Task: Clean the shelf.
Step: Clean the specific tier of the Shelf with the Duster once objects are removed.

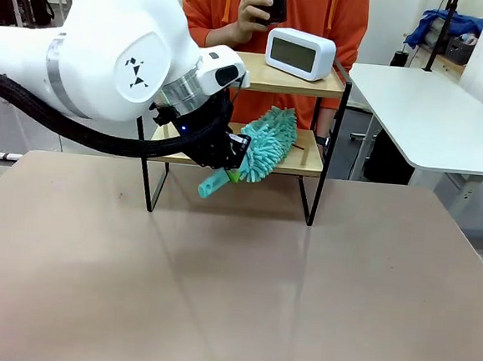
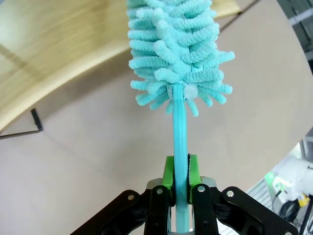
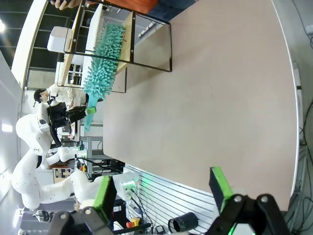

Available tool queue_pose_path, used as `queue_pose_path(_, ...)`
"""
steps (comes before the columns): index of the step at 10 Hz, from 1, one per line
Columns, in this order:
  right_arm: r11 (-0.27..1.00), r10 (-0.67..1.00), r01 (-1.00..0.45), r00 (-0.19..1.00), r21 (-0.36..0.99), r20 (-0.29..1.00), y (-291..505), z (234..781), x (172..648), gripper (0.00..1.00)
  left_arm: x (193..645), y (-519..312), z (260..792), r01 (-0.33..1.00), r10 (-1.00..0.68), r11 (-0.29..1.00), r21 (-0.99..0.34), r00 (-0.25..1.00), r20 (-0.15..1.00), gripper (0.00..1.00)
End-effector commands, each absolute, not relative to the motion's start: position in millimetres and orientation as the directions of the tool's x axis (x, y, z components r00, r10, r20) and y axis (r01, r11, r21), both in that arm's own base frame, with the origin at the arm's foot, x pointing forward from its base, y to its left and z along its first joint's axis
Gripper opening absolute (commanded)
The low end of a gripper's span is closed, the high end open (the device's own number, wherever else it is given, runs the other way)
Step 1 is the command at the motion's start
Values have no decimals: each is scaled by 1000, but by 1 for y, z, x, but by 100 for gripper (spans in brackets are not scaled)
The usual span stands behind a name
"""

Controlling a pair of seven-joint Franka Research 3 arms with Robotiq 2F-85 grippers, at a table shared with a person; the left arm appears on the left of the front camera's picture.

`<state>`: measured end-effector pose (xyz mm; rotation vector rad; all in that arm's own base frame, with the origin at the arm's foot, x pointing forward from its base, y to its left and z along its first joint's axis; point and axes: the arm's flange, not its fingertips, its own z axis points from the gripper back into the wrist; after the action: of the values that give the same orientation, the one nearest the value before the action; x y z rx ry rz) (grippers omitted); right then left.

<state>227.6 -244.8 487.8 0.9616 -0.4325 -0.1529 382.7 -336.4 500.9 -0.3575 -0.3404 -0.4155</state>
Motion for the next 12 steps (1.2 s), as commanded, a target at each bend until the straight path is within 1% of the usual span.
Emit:
queue_pose_path(1, 568, -306, -90, 900, 818, 311, -244, 488, 229, 100, 368, -331, 506, 565, -471, 786, -249, 810, 350, 13)
queue_pose_path(3, 568, -306, -90, 900, 818, 311, -244, 488, 229, 100, 342, -315, 514, 679, -601, 689, -253, 731, 324, 13)
queue_pose_path(4, 568, -306, -90, 900, 818, 311, -244, 488, 229, 100, 327, -303, 517, 688, -616, 688, -229, 721, 318, 13)
queue_pose_path(6, 568, -306, -90, 900, 818, 311, -244, 488, 229, 100, 296, -271, 519, 647, -590, 744, -168, 754, 288, 13)
queue_pose_path(8, 568, -306, -90, 900, 818, 311, -244, 488, 229, 100, 277, -244, 517, 610, -556, 773, -178, 785, 274, 13)
queue_pose_path(10, 568, -306, -90, 900, 818, 311, -244, 488, 229, 100, 264, -238, 519, 621, -553, 758, -201, 775, 306, 13)
queue_pose_path(12, 568, -306, -90, 900, 818, 311, -244, 488, 229, 100, 262, -230, 518, 621, -551, 743, -248, 779, 299, 13)
